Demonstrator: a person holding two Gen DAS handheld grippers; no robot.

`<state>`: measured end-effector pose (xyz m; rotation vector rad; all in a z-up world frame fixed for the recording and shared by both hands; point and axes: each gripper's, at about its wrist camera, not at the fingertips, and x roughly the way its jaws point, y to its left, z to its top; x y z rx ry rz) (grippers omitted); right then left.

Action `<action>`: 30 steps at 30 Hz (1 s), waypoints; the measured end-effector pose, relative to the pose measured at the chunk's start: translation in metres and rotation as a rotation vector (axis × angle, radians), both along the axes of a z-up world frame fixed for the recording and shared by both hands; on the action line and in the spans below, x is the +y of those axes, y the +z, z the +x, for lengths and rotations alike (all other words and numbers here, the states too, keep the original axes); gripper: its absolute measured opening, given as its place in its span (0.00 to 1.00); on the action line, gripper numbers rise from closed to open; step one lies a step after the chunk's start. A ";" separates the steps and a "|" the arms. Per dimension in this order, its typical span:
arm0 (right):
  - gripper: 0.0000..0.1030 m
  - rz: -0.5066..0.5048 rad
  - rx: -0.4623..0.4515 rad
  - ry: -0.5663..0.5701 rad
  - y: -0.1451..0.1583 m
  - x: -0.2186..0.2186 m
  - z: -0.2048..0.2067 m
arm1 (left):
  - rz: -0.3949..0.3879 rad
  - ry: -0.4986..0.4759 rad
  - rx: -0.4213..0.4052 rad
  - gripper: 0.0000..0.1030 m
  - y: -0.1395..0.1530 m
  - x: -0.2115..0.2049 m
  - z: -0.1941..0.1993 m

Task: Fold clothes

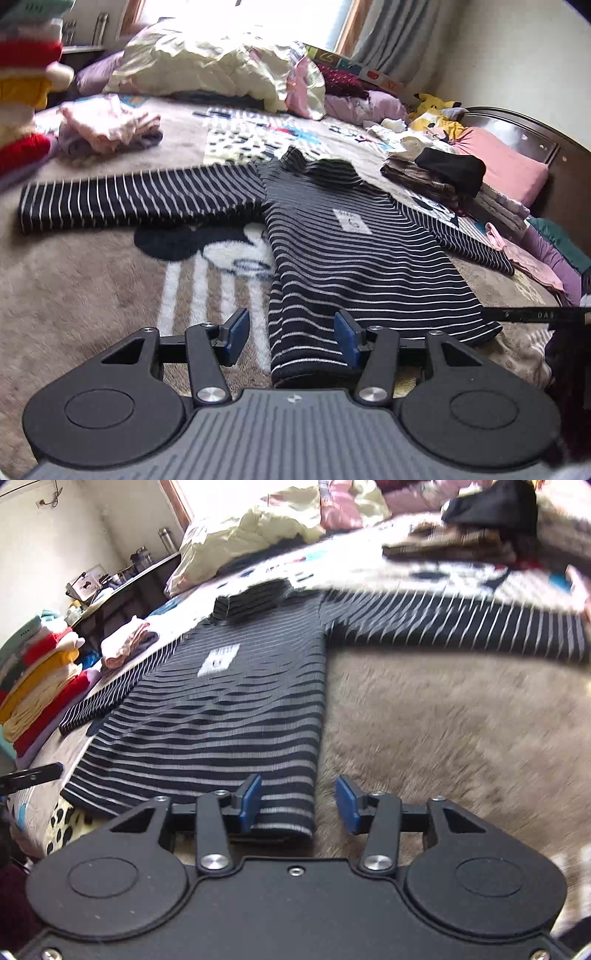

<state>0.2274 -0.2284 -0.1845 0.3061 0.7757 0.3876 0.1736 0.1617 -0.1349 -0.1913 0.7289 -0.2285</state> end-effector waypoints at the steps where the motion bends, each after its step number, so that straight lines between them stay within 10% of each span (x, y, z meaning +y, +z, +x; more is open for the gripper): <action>1: 0.37 0.024 -0.020 -0.004 -0.003 0.000 -0.002 | -0.051 0.003 0.015 0.43 -0.005 0.002 0.004; 2: 0.10 0.076 -0.010 0.004 -0.007 -0.002 -0.004 | -0.057 0.004 0.027 0.20 -0.012 0.001 0.008; 5: 0.07 0.260 0.001 -0.025 0.000 -0.020 -0.019 | -0.116 0.044 0.016 0.09 -0.012 0.001 0.011; 13: 0.09 0.260 0.146 -0.047 -0.010 -0.028 -0.014 | -0.253 0.113 0.111 0.11 -0.021 0.014 0.007; 19: 0.32 -0.058 -0.023 -0.068 0.022 -0.013 -0.035 | -0.015 0.113 -0.057 0.29 0.014 0.004 -0.006; 23: 0.31 -0.112 -0.191 0.023 0.034 0.006 -0.037 | -0.040 0.039 -0.186 0.29 0.026 -0.012 -0.005; 27: 0.30 -0.143 -0.061 0.103 0.009 0.029 -0.013 | 0.055 -0.049 0.015 0.36 -0.014 -0.045 0.033; 30: 0.30 0.006 -0.036 0.048 0.011 -0.002 -0.015 | 0.045 -0.035 -0.056 0.36 0.008 -0.055 0.034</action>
